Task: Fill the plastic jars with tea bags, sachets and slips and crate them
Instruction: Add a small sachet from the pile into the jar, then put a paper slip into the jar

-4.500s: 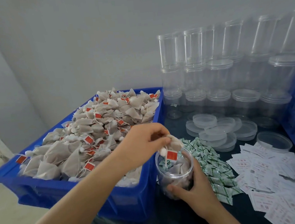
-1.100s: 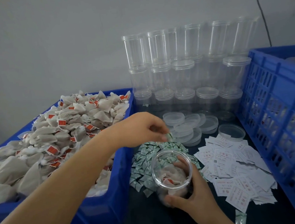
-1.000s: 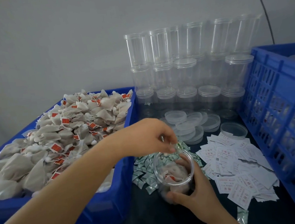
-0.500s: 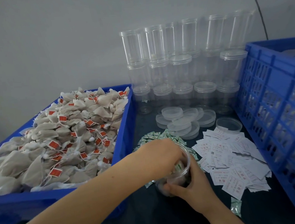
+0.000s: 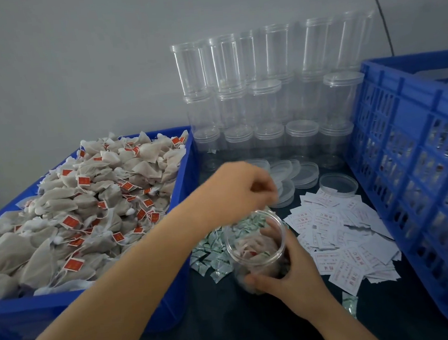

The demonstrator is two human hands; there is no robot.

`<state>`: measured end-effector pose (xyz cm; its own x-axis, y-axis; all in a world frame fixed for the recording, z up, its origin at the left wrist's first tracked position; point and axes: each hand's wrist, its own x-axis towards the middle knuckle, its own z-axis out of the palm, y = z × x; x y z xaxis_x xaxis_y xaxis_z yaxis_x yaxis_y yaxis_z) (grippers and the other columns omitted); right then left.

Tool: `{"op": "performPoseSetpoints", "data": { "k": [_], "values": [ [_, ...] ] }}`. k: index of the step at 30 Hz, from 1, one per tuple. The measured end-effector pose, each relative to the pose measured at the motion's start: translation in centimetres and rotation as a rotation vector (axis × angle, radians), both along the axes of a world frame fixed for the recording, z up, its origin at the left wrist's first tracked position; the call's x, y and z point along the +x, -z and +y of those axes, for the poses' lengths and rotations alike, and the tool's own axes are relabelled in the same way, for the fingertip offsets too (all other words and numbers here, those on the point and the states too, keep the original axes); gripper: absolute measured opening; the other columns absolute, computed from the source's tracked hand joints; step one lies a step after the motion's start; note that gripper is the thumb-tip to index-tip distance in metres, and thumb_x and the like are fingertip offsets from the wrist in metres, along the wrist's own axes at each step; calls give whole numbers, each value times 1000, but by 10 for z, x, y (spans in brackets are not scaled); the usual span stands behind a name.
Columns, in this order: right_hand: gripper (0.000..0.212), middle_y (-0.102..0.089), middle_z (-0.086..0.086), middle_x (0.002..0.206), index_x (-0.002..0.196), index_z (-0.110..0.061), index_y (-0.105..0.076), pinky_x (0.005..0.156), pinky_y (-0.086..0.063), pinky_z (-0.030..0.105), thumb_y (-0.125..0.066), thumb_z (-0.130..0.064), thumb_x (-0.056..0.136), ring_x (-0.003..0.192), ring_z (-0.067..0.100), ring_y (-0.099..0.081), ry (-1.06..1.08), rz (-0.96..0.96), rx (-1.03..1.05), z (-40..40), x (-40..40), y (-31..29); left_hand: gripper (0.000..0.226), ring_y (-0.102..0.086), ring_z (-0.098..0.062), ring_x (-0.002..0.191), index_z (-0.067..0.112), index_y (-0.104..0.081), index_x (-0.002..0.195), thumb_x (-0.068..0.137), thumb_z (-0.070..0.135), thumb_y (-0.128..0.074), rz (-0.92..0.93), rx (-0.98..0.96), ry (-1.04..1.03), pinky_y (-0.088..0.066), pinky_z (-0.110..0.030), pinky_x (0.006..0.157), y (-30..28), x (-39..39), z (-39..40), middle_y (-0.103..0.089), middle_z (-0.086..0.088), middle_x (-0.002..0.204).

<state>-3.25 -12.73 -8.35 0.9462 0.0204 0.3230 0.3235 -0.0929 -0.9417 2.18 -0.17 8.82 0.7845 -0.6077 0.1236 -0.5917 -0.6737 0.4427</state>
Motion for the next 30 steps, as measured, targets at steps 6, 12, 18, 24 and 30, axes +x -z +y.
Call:
{"op": "performPoseSetpoints", "data": {
  "k": [6,12,18,24,30],
  "values": [
    [85,-62,-31,122,116,-73,-50,83,-50,7,-93,-49,46,113,-5,-62,37,-27,15,-27,-36,-19,12,-64,-7,81,19,-72,94,88,26,-65,69,47,-49,-52,-23,78,19,39,-43,-70,7,88],
    [87,-68,-25,118,117,-58,-61,80,-53,10,-94,-39,39,105,-2,-67,133,-16,21,-55,-69,-12,33,-58,-23,108,10,-65,117,88,27,-66,29,256,10,-48,-32,90,85,55,-104,-64,-7,117],
    [91,-69,-25,114,120,-34,-59,79,-52,8,-93,-33,36,102,-2,-68,224,32,29,-80,-73,-3,37,-59,-26,101,4,-64,110,87,33,-64,50,209,-81,-50,-37,86,122,65,-125,-63,-11,111],
    [93,-64,-28,119,127,-35,-54,85,-47,6,-93,-22,43,110,-7,-62,290,37,21,-86,-68,5,32,-58,-22,100,9,-64,107,85,31,-69,174,35,-198,-47,-31,85,142,73,-137,-63,-8,109],
    [96,-62,-30,121,131,-40,-49,85,-46,4,-90,-24,45,114,-8,-60,307,67,54,-88,-66,10,23,-61,-19,90,13,-64,85,79,32,-75,263,-114,-260,-52,-35,81,148,72,-141,-65,-3,93]
  ]
}}
